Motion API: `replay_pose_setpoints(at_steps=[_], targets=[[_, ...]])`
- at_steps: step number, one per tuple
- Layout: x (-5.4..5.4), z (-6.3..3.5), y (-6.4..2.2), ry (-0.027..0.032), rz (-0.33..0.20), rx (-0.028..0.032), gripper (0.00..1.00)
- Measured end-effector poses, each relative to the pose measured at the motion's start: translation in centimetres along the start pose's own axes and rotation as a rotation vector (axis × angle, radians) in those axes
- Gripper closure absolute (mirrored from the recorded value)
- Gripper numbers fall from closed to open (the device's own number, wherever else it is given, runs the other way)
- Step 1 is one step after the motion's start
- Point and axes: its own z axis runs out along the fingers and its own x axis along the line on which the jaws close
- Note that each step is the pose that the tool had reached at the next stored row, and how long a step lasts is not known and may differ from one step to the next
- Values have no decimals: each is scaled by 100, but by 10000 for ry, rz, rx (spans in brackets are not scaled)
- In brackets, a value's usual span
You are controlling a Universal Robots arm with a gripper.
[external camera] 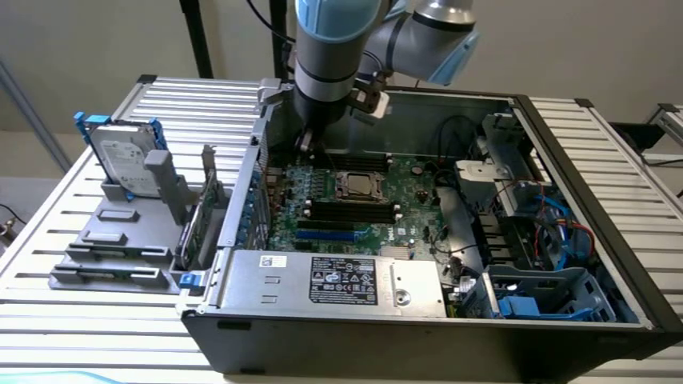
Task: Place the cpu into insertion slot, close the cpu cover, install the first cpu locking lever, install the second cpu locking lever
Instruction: 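Install the first cpu locking lever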
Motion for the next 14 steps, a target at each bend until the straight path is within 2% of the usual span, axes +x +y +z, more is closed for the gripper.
replay_pose_setpoints(at_steps=[8, 14], targets=[[22, -28, 30, 81, 386, -155, 89], [31, -38, 43, 147, 713, -308, 89]])
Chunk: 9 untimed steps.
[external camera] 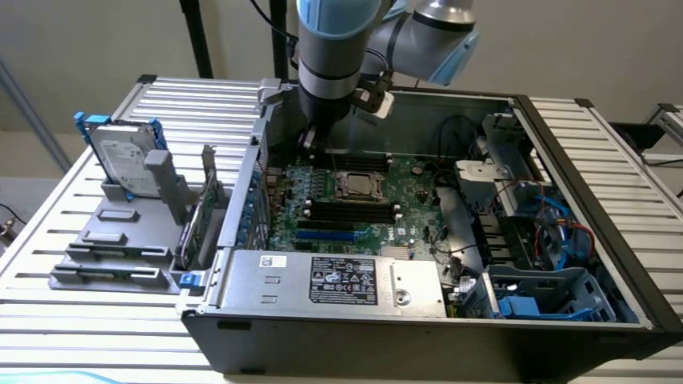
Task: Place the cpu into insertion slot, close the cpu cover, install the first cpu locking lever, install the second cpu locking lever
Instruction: 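Install the first cpu locking lever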
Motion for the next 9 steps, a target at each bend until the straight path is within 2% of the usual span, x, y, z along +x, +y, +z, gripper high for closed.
replay_pose_setpoints(at_steps=[5, 9], targets=[[20, -3, 48, -58, 93, -82, 89], [51, -4, 126, -62, 106, -100, 89]])
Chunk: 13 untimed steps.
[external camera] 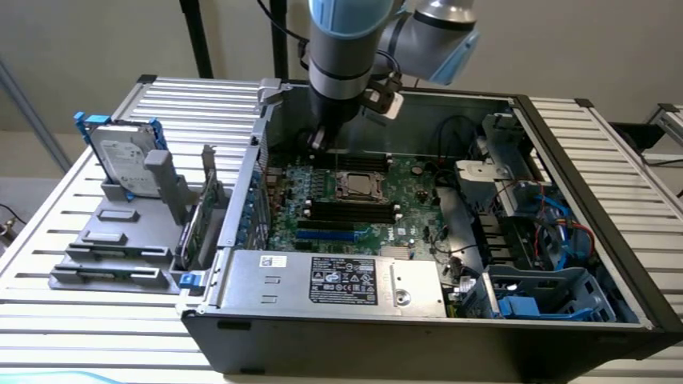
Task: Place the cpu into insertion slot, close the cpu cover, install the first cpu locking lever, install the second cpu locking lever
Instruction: 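Install the first cpu locking lever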
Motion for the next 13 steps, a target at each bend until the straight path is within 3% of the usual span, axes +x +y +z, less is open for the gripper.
replay_pose_setpoints(at_steps=[6, 11, 13], targets=[[49, 2, 140, 2, 12, -7, 89], [37, 26, 160, 12, 62, -28, 89], [26, 55, 166, 37, 184, -74, 89]])
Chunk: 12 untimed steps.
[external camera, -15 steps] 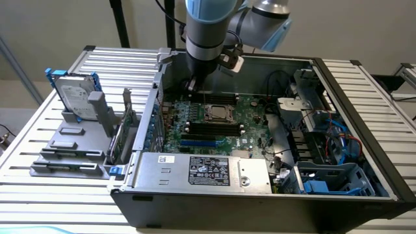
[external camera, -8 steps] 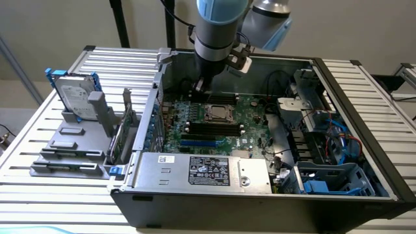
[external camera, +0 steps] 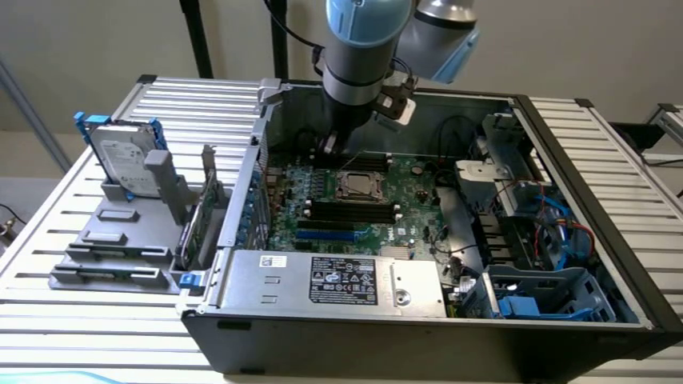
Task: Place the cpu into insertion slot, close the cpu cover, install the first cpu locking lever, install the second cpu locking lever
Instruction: 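Install the first cpu locking lever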
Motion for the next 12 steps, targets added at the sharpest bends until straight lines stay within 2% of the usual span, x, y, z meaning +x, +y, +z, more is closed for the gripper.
replay_pose_setpoints(at_steps=[5, 6, 12], targets=[[-26, 65, 14, 135, 665, -255, 89], [-31, 77, 16, 150, 743, -284, 89], [-68, 176, 36, 174, 866, -331, 89]])
